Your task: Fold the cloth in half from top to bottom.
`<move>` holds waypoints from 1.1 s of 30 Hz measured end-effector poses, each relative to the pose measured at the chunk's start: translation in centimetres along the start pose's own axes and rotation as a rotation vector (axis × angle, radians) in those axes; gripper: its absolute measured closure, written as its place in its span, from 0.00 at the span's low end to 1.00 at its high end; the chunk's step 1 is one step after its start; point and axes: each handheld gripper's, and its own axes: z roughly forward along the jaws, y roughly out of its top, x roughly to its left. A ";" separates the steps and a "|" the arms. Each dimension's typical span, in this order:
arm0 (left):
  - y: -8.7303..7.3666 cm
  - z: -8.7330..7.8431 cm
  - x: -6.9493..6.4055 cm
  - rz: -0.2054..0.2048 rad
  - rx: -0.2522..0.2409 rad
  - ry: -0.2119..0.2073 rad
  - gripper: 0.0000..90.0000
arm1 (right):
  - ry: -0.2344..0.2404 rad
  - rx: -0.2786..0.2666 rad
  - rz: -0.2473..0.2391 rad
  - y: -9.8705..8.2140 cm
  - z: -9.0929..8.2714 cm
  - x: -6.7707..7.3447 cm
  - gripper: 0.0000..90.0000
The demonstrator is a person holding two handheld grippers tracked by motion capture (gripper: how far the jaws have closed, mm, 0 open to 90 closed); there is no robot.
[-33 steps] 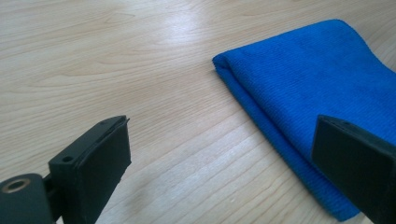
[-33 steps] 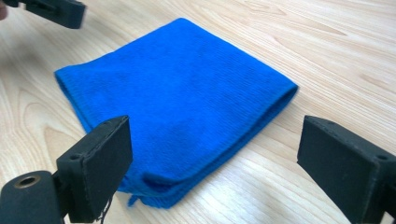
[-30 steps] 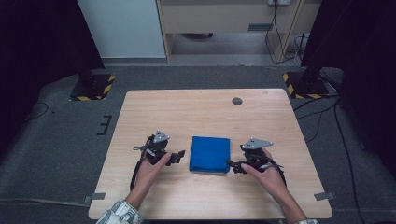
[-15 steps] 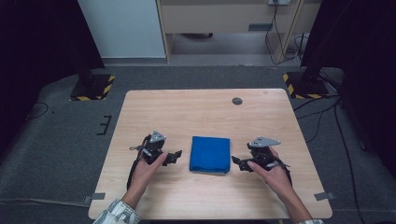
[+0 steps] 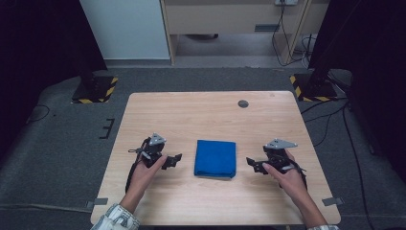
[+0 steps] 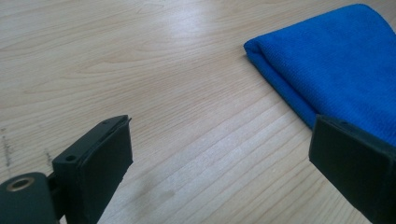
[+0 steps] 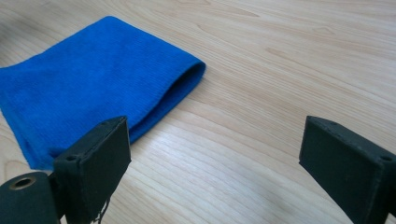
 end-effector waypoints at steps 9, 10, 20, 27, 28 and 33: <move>-0.6 -0.7 1.3 -0.011 0.015 0.018 0.06 | -0.032 -0.005 0.024 -0.5 -1.0 -1.5 0.10; -0.6 -0.8 1.4 -0.010 0.017 0.021 0.06 | -0.037 -0.006 0.021 -0.6 -1.3 -1.9 0.10; -0.2 -1.0 3.9 -0.046 0.030 0.058 0.06 | -0.105 0.002 0.074 -0.7 -2.0 -5.0 0.10; 0.2 0.0 5.5 -0.067 0.062 0.092 0.06 | -0.130 0.042 0.098 -0.1 -0.8 -6.9 0.12; 0.2 0.2 5.7 -0.070 0.069 0.092 0.06 | -0.132 0.052 0.097 0.0 -0.5 -7.1 0.12; 0.2 1.2 5.9 -0.062 0.102 0.098 0.06 | -0.126 0.081 0.112 0.5 0.9 -7.7 0.12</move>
